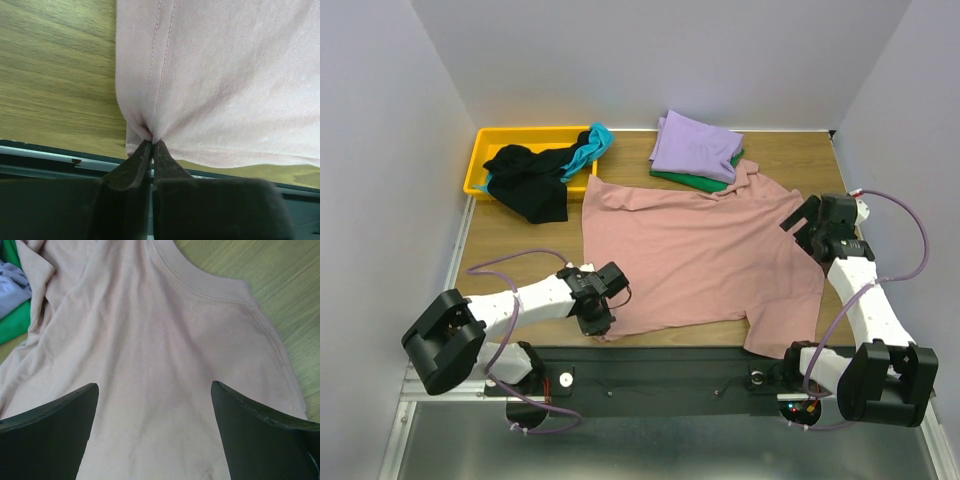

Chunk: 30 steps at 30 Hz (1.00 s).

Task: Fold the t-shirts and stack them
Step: Flatten the tshirt out

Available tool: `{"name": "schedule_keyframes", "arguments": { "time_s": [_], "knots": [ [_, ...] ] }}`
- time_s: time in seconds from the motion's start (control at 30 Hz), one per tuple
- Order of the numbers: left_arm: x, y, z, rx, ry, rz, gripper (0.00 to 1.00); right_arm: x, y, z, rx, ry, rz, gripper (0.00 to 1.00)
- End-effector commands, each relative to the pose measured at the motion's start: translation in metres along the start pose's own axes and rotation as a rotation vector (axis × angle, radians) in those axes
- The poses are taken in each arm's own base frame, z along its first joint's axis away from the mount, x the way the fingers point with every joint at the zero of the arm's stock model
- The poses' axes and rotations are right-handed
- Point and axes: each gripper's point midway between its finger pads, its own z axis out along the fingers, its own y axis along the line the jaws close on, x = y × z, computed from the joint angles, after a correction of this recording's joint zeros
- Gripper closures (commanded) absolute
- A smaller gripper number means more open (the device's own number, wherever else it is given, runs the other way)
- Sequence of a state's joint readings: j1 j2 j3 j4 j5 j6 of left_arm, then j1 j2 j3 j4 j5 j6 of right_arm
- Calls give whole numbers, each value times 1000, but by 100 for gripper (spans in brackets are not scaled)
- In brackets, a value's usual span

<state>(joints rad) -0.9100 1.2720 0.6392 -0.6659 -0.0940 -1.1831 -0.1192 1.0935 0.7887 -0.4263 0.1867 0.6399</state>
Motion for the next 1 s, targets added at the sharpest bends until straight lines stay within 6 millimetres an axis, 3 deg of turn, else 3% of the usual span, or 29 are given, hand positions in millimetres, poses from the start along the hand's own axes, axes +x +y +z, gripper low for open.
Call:
{"name": "schedule_keyframes", "arguments": {
  "time_s": [0.0, 0.23, 0.37, 0.6, 0.63, 0.73, 0.8, 0.87, 0.97],
  "knots": [
    [3, 12, 3, -53, 9, 54, 100, -4, -6, 0, 18, -28, -12, 0],
    [-5, 10, 5, -55, -29, 82, 100, 6, -4, -7, -33, 11, -74, 0],
    [-27, 2, -6, -50, -130, 68, 100, 24, 2, -20, -103, 89, -98, 1],
    [-61, 10, -9, -40, -242, -13, 100, 93, 7, -55, -86, 274, -295, 0],
    [-69, 13, -9, -46, -254, -45, 100, 113, 8, -66, -80, 321, -341, 0],
    [-86, 18, -9, -35, -296, -83, 100, 147, -7, -82, -34, 405, -388, 0],
    [-97, 21, -12, -35, -332, -108, 100, 165, -15, -89, -12, 455, -397, 0],
    [-105, 23, -14, -28, -349, -116, 100, 181, -11, -99, -51, 517, -426, 0],
    [-108, 29, -13, -37, -361, -119, 100, 201, -16, -111, -2, 563, -495, 0]
  ]
}}
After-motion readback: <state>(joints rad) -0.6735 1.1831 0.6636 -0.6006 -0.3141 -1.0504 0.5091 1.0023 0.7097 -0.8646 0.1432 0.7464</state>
